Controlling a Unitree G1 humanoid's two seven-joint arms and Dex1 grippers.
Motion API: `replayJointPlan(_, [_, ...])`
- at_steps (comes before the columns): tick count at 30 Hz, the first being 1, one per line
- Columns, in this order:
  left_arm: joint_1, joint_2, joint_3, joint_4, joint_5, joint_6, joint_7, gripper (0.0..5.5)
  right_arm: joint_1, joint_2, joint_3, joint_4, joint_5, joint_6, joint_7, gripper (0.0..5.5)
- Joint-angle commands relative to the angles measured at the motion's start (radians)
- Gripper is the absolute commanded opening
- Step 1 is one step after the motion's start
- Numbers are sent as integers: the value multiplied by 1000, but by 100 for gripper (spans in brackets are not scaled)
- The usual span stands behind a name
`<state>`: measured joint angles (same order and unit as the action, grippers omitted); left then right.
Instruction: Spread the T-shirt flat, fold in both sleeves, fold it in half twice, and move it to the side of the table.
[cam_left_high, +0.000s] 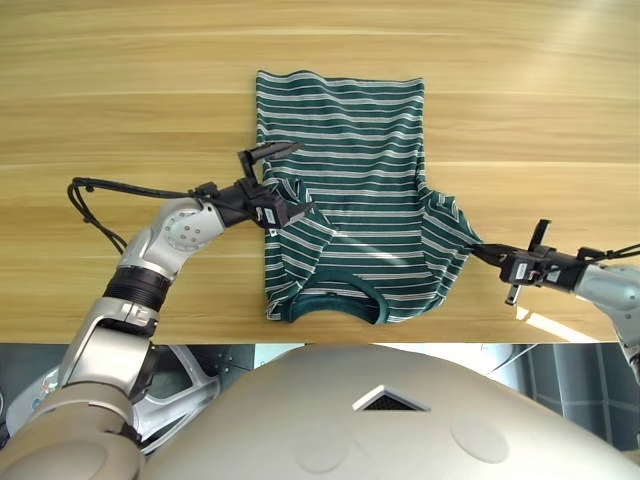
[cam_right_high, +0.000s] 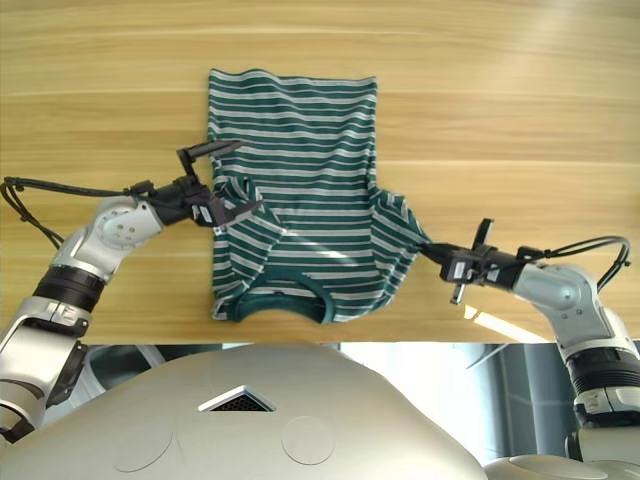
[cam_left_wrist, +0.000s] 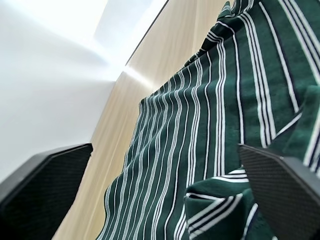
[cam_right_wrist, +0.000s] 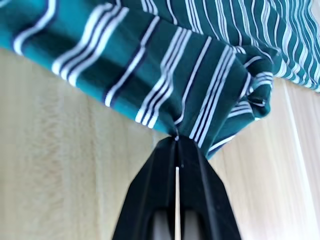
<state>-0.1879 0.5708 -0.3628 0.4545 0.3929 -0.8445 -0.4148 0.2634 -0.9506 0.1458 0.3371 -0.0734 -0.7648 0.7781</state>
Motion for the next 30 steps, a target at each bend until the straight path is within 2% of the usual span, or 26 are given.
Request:
replayJointPlan(1, [-22, 3, 4, 13, 18, -2, 12, 540, 39, -24, -20, -96, 44, -10, 22, 2])
replayJointPlan(8, [-34, -10, -2, 26, 29, -2, 21, 540, 75, -65, -81, -235, 106, -11, 45, 2])
replayJointPlan(16, [-35, -25, -7, 31, 40, -1, 26, 540, 26, -59, -93, -260, 111, 0, 59, 2])
replayJointPlan(30, [-43, -43, -9, 38, 50, 5, 26, 540, -158, 13, 51, -357, 70, 54, 143, 2])
